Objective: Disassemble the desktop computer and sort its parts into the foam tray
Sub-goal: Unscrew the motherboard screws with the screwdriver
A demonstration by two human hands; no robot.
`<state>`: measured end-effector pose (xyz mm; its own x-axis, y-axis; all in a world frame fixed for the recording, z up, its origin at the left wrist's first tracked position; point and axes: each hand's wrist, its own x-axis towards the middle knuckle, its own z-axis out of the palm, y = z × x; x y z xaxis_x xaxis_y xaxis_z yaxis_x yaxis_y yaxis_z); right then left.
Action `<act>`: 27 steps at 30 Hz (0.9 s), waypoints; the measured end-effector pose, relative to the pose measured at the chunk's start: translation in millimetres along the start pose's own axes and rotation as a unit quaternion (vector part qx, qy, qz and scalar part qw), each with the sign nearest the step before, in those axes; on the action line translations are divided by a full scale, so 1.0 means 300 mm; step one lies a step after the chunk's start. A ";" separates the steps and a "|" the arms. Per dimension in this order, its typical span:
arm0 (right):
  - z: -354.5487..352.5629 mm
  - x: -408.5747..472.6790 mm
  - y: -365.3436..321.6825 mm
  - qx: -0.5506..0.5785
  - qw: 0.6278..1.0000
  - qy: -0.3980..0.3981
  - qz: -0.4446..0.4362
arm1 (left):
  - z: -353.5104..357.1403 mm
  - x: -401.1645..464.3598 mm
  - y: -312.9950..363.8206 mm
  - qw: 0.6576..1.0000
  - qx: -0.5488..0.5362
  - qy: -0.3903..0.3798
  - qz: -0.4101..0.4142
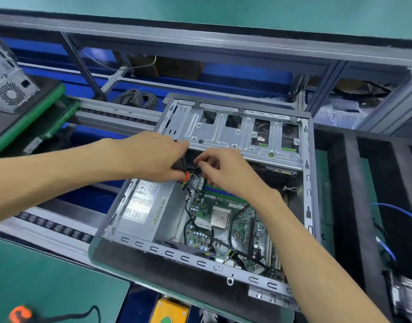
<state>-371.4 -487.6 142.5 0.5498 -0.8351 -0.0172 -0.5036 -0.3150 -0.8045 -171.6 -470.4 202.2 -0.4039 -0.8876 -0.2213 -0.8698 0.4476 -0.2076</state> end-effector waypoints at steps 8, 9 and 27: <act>-0.002 0.022 -0.013 0.003 0.999 0.034 -0.018 | -0.050 0.026 -0.007 0.976 0.111 0.041 0.181; -0.001 0.023 -0.014 0.001 0.999 0.032 -0.021 | -0.052 0.029 -0.010 0.976 0.128 0.031 0.175; -0.018 0.020 -0.009 0.028 0.999 0.035 -0.019 | -0.073 0.000 0.031 0.986 0.125 0.002 0.111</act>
<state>-370.3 -494.1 147.8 0.5195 -0.8528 0.0538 -0.4437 -0.3230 -0.8359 -185.9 -468.5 221.2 -0.5780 -0.7646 -0.2850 -0.6623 0.6436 -0.3835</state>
